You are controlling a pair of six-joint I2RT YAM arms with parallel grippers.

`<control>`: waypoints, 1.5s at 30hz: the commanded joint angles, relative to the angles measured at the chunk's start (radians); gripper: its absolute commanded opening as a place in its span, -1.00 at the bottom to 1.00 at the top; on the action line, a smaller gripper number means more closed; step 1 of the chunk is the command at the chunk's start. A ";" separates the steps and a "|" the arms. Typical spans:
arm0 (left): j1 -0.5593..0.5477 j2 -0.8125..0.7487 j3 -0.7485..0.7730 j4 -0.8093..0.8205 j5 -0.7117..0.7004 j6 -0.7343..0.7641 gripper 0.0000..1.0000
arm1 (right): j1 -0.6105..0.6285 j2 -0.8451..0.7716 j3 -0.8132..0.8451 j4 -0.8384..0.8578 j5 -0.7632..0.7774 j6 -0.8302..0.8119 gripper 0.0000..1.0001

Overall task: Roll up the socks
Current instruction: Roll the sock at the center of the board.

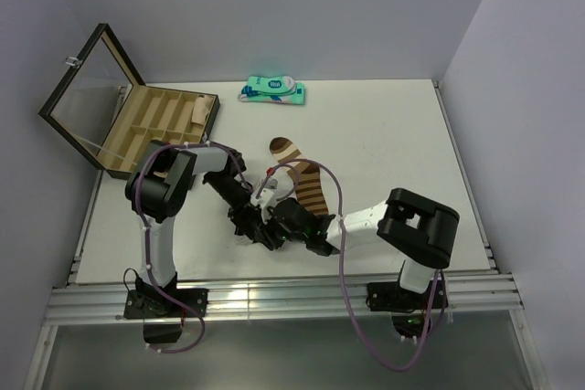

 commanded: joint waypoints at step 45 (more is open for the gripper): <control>0.263 -0.913 -0.504 0.865 -0.379 -0.430 0.07 | -0.232 0.301 0.539 -0.766 -0.452 0.210 -1.00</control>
